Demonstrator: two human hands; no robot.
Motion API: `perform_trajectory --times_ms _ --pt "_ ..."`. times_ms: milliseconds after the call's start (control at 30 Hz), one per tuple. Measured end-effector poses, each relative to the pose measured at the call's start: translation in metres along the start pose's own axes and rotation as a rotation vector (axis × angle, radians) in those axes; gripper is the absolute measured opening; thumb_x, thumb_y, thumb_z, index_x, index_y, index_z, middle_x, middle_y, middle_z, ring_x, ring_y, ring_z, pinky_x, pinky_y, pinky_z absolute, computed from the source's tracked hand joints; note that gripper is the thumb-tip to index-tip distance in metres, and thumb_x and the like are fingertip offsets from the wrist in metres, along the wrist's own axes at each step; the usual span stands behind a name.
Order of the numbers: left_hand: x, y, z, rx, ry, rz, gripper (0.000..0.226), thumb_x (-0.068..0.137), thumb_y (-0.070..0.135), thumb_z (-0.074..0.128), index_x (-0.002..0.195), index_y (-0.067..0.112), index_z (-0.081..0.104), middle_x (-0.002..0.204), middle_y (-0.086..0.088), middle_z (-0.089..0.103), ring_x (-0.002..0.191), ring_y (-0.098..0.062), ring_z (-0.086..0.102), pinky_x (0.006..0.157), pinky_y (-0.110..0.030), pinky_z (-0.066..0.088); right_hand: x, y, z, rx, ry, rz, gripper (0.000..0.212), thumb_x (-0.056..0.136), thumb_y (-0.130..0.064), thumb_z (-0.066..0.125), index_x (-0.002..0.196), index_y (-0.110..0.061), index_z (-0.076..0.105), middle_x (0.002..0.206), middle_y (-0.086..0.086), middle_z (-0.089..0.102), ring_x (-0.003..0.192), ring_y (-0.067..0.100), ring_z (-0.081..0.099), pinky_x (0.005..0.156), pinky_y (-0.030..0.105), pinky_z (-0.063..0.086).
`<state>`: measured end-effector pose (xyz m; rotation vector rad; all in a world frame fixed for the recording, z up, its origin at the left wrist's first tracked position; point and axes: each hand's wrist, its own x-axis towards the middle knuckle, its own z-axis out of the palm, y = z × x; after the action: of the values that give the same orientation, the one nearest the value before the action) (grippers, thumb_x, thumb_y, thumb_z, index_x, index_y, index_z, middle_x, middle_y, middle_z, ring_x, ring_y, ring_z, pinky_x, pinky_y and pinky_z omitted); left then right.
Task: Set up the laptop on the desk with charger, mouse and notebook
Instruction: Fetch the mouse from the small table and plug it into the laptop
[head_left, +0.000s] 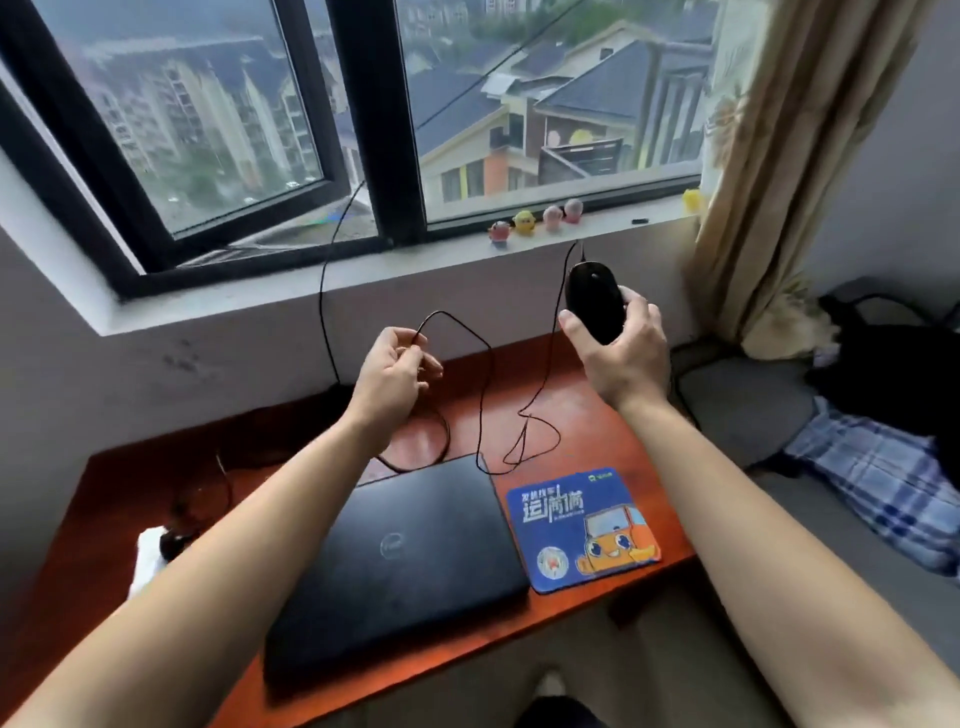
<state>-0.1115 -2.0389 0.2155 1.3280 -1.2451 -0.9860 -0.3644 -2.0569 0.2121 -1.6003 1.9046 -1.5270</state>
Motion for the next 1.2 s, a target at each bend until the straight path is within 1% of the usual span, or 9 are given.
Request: perform_trajectory --times_ms 100,167,233,300,433,600,800,1033,1200 --pt "0.055 0.007 0.018 0.005 0.08 0.067 0.013 0.104 0.007 0.039 0.109 0.013 0.049 0.088 -0.008 0.068 0.077 -0.012 0.065 0.065 -0.012 0.046 0.055 0.011 0.03 0.02 -0.032 0.014 0.072 0.075 -0.065 0.07 0.129 -0.02 0.055 0.123 0.005 0.057 0.107 0.022 0.059 0.086 0.026 0.042" --pt "0.075 0.004 0.028 -0.009 0.114 0.08 0.013 0.104 0.008 0.04 0.108 0.016 0.05 0.089 -0.007 0.069 0.078 -0.011 0.067 0.068 -0.013 0.047 0.075 0.019 0.046 0.026 -0.042 0.013 0.073 0.075 -0.066 0.069 0.129 -0.019 0.054 0.121 0.004 0.057 0.105 0.019 0.058 0.084 0.022 0.038" --pt "0.09 -0.014 0.039 -0.049 0.122 -0.014 0.015 0.105 0.013 0.04 0.103 0.023 0.051 0.09 -0.008 0.07 0.079 -0.016 0.068 0.07 -0.027 0.049 0.086 0.037 0.065 0.02 -0.09 0.054 0.074 0.074 -0.067 0.068 0.128 -0.019 0.053 0.115 -0.001 0.054 0.1 0.015 0.055 0.084 0.022 0.038" --pt "0.093 -0.04 0.049 -0.081 0.128 -0.114 0.016 0.105 0.016 0.041 0.101 0.027 0.051 0.088 -0.007 0.071 0.076 -0.017 0.068 0.067 -0.033 0.049 0.08 0.061 0.08 -0.014 -0.163 0.094 0.075 0.073 -0.069 0.067 0.127 -0.02 0.051 0.112 -0.005 0.051 0.097 0.014 0.055 0.082 0.024 0.039" --pt "0.091 -0.104 0.07 -0.077 0.157 -0.332 0.014 0.105 0.011 0.036 0.105 0.018 0.048 0.084 -0.008 0.069 0.067 -0.018 0.068 0.06 -0.032 0.05 0.043 0.12 0.099 -0.194 -0.34 0.17 0.076 0.073 -0.069 0.069 0.128 -0.02 0.047 0.12 0.002 0.057 0.105 0.027 0.061 0.083 0.034 0.047" --pt "0.063 -0.174 0.094 -0.066 0.143 -0.636 0.016 0.105 0.007 0.03 0.104 0.016 0.043 0.088 -0.013 0.066 0.068 -0.02 0.064 0.055 -0.028 0.047 -0.026 0.182 0.098 -0.423 -0.577 0.303 0.08 0.074 -0.078 0.059 0.129 -0.022 0.042 0.12 0.0 0.056 0.103 0.026 0.063 0.071 0.031 0.044" --pt "0.033 -0.229 0.105 0.017 0.091 -0.85 0.016 0.104 0.014 0.034 0.108 0.016 0.049 0.091 -0.011 0.067 0.075 -0.023 0.063 0.063 -0.037 0.052 -0.084 0.222 0.1 -0.64 -0.856 0.347 0.08 0.077 -0.076 0.058 0.131 -0.022 0.039 0.124 0.002 0.053 0.113 0.027 0.06 0.083 0.039 0.05" --pt "0.016 -0.249 0.102 0.109 0.062 -0.913 0.018 0.102 0.012 0.035 0.097 0.022 0.05 0.096 -0.014 0.069 0.081 -0.022 0.067 0.062 -0.034 0.054 -0.109 0.229 0.097 -0.768 -0.928 0.275 0.089 0.078 -0.076 0.055 0.142 -0.018 0.035 0.128 0.005 0.05 0.117 0.025 0.054 0.089 0.038 0.051" --pt "0.015 -0.254 0.102 0.075 0.098 -0.942 0.014 0.105 0.017 0.036 0.108 0.011 0.048 0.098 -0.015 0.069 0.083 -0.023 0.069 0.061 -0.034 0.055 -0.098 0.231 0.097 -0.813 -0.99 0.272 0.08 0.074 -0.079 0.058 0.125 -0.02 0.04 0.118 0.004 0.054 0.109 0.026 0.059 0.084 0.039 0.051"
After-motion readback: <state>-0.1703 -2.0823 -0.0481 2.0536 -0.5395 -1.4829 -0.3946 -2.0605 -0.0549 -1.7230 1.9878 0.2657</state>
